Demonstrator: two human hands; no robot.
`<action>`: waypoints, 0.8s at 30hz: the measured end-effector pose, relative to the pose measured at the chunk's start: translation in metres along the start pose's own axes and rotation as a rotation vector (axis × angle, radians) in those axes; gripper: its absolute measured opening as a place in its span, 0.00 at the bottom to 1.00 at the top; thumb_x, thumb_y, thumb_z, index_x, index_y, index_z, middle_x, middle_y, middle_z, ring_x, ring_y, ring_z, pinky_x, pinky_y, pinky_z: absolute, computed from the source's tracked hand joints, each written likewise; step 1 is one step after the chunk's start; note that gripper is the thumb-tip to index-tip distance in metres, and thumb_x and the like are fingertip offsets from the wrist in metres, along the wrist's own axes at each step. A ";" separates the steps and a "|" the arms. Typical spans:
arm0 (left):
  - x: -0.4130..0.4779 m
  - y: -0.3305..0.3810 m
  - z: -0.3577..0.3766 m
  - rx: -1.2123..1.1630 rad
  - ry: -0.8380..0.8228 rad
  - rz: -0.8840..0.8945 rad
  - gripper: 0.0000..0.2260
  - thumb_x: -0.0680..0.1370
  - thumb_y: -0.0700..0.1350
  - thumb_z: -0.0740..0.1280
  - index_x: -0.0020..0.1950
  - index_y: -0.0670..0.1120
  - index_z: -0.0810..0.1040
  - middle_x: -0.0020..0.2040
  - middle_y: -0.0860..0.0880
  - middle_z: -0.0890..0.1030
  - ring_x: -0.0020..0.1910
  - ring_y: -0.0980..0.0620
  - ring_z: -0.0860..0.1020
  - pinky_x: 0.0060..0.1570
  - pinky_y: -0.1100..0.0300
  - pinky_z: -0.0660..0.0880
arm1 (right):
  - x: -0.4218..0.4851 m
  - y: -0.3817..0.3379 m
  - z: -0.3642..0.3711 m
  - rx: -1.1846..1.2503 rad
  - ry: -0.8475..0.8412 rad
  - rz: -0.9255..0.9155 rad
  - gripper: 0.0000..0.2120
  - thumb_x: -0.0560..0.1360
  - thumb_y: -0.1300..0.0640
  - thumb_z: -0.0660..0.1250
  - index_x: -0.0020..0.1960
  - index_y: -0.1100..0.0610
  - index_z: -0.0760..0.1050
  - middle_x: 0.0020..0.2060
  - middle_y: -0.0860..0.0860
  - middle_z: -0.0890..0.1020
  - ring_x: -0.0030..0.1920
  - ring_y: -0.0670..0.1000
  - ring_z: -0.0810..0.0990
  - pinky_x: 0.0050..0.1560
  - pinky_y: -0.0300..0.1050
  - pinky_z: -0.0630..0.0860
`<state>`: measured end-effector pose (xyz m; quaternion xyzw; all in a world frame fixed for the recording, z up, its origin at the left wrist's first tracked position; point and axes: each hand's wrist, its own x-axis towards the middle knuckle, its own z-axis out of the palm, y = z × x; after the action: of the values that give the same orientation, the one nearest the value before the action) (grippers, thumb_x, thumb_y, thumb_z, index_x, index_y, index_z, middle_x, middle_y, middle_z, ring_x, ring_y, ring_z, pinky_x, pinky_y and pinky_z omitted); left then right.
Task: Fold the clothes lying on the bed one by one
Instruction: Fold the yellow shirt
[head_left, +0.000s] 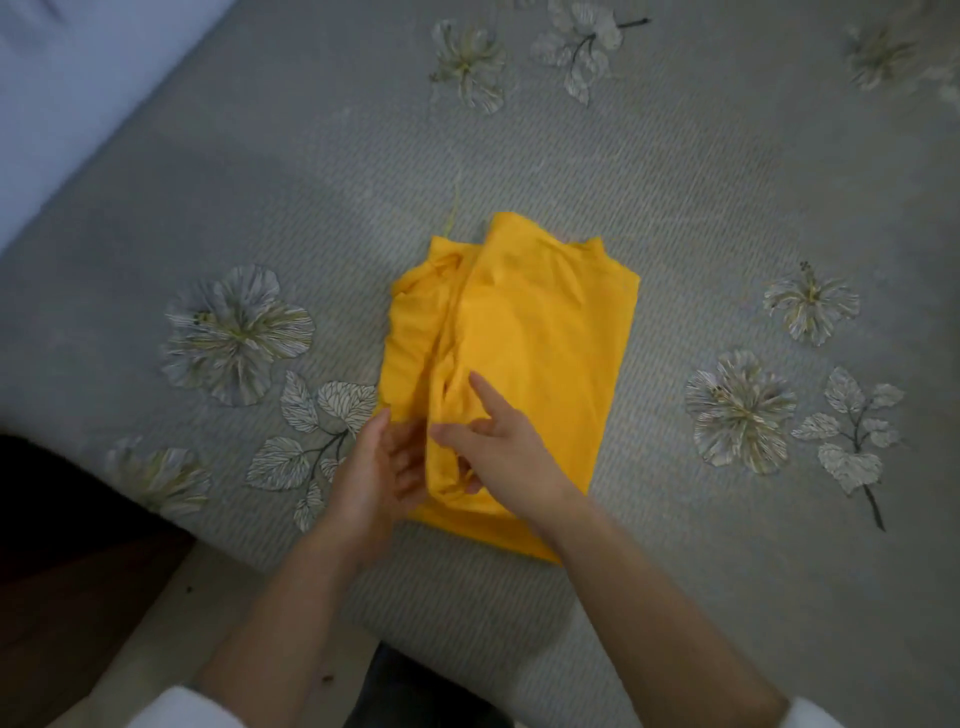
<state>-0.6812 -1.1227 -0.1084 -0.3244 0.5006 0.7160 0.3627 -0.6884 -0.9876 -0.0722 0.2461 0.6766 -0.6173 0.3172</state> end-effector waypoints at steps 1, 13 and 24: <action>0.001 -0.002 -0.006 0.011 -0.006 0.002 0.23 0.81 0.59 0.50 0.64 0.49 0.76 0.57 0.46 0.82 0.54 0.47 0.81 0.47 0.54 0.77 | 0.004 0.006 0.009 -0.055 -0.013 0.026 0.34 0.76 0.55 0.68 0.77 0.53 0.56 0.42 0.54 0.78 0.34 0.48 0.76 0.35 0.41 0.71; -0.016 -0.007 -0.007 0.641 0.190 0.539 0.09 0.74 0.43 0.63 0.50 0.52 0.79 0.37 0.52 0.80 0.36 0.55 0.76 0.33 0.64 0.69 | 0.053 -0.027 -0.034 -0.316 0.344 -0.063 0.06 0.77 0.59 0.64 0.53 0.54 0.75 0.44 0.56 0.81 0.42 0.54 0.81 0.44 0.54 0.78; -0.016 -0.021 -0.060 0.497 0.542 0.255 0.18 0.73 0.45 0.71 0.61 0.46 0.72 0.51 0.52 0.78 0.47 0.57 0.77 0.43 0.62 0.73 | 0.045 0.022 -0.062 -0.238 0.895 -0.012 0.29 0.68 0.48 0.67 0.64 0.61 0.68 0.58 0.59 0.72 0.57 0.58 0.74 0.58 0.58 0.73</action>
<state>-0.6487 -1.1775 -0.1223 -0.3391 0.7728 0.5005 0.1930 -0.7109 -0.9260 -0.1176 0.4463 0.8145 -0.3702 0.0161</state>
